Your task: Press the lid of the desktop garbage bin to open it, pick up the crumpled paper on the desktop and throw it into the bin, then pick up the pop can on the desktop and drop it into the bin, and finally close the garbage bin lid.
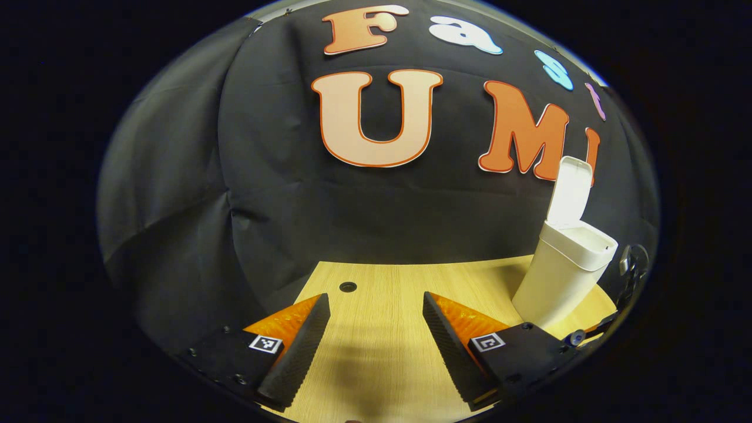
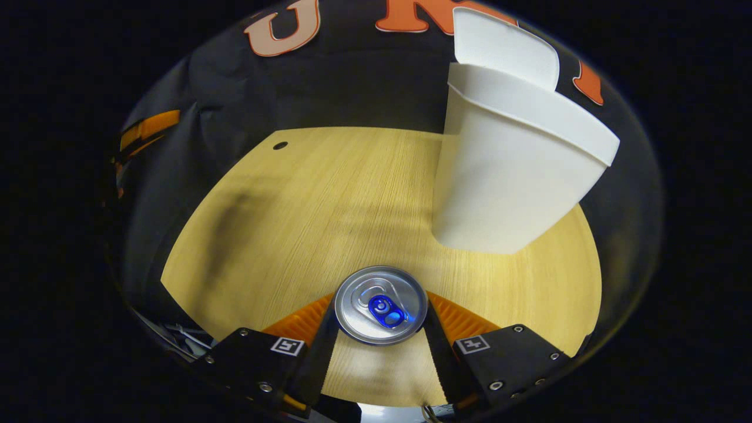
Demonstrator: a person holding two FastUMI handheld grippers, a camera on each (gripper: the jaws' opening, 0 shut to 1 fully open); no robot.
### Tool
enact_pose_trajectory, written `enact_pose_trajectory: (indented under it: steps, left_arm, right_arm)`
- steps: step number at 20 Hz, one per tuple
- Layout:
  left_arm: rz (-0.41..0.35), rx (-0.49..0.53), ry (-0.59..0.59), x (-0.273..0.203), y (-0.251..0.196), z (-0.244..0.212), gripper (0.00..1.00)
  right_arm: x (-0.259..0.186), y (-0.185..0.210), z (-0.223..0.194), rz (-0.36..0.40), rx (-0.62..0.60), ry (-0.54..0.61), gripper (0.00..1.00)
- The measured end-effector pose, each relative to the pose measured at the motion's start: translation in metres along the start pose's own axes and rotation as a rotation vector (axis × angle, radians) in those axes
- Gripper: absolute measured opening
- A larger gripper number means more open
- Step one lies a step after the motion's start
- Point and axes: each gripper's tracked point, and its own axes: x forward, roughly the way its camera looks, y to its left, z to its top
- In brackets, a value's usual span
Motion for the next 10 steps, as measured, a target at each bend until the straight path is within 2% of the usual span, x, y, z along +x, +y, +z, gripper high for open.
enact_pose_trajectory:
  steps: [5, 10]
  left_arm:
    - [-0.005, 0.004, -0.010, 0.002, -0.002, 0.004, 1.00]
    - [-0.017, -0.011, -0.001, 0.006, -0.009, 0.000, 1.00]
  right_arm:
    - [-0.026, 0.009, 0.016, 0.007, -0.047, -0.073, 0.78]
    - [-0.022, 0.011, 0.015, 0.109, 0.010, -0.125, 0.78]
